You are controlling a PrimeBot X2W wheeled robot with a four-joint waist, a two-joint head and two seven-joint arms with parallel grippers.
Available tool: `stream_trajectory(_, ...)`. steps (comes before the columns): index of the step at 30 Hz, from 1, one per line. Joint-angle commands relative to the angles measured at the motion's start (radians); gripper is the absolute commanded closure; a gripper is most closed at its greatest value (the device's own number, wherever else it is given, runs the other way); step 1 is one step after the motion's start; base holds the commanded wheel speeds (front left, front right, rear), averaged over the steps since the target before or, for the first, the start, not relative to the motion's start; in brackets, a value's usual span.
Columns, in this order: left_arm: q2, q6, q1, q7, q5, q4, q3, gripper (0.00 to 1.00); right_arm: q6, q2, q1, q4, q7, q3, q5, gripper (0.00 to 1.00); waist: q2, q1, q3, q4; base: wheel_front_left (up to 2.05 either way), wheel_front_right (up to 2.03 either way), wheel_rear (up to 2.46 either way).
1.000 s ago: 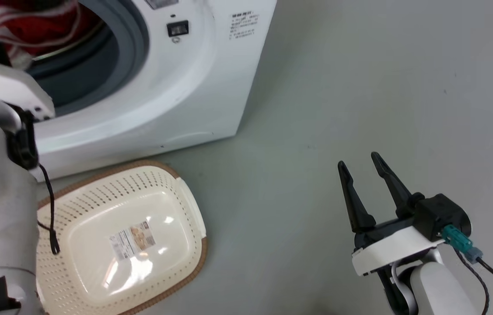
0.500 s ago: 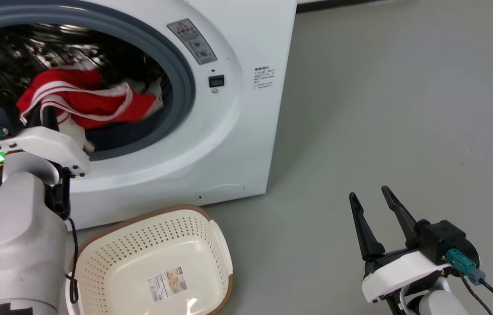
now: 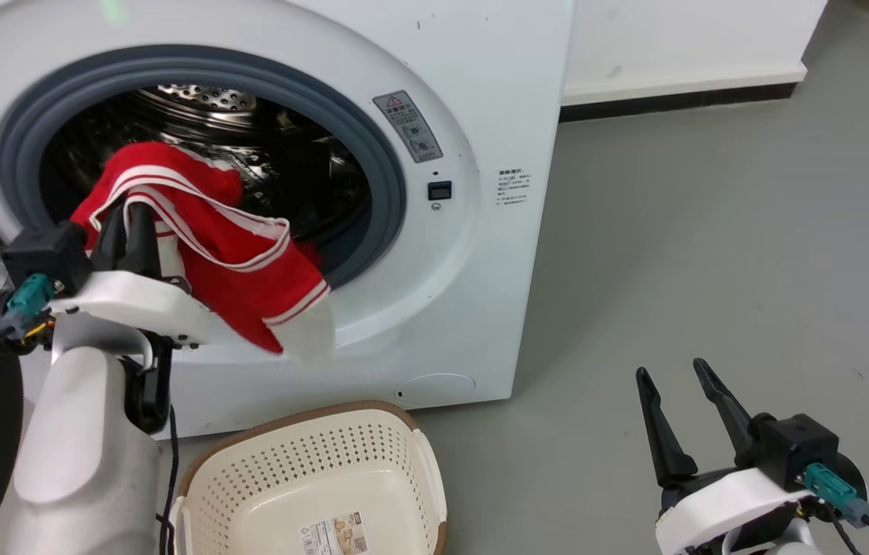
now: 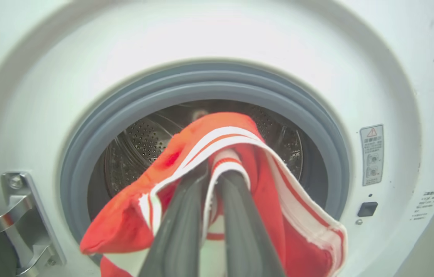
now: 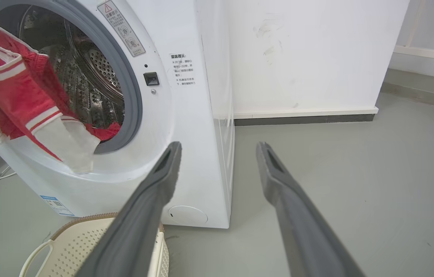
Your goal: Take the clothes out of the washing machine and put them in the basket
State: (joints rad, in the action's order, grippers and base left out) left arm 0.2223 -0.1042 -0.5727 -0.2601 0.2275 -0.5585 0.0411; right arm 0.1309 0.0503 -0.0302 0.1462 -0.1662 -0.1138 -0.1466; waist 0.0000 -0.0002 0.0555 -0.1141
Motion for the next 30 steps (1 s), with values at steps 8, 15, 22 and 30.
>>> stream_trajectory(8,-0.038,0.041,0.19,0.08,0.007,0.344,-0.021,1.0,0.0,0.0,0.039,-0.033,0.019,0.015,0.007,0.0,0.0,0.0002,-0.026,0.044,0.0,0.0,0.0)
stream_trajectory(15,-0.08,0.091,0.417,0.166,-0.001,0.636,-0.05,1.0,0.0,0.0,0.044,-0.053,0.034,0.023,0.017,0.0,0.0,0.0002,-0.016,0.074,0.0,0.0,0.0)
stream_trajectory(22,-0.13,0.134,0.615,0.195,0.022,0.687,-0.095,1.0,0.0,0.0,0.033,-0.071,0.047,0.012,0.026,0.0,0.0,0.0002,0.016,0.09,0.0,0.0,0.0)
stream_trajectory(30,-0.157,0.145,0.607,0.105,0.071,0.463,-0.13,1.0,0.0,0.0,-0.01,-0.097,0.053,-0.001,0.034,0.0,0.0,0.0002,0.125,0.085,0.0,0.0,0.0)
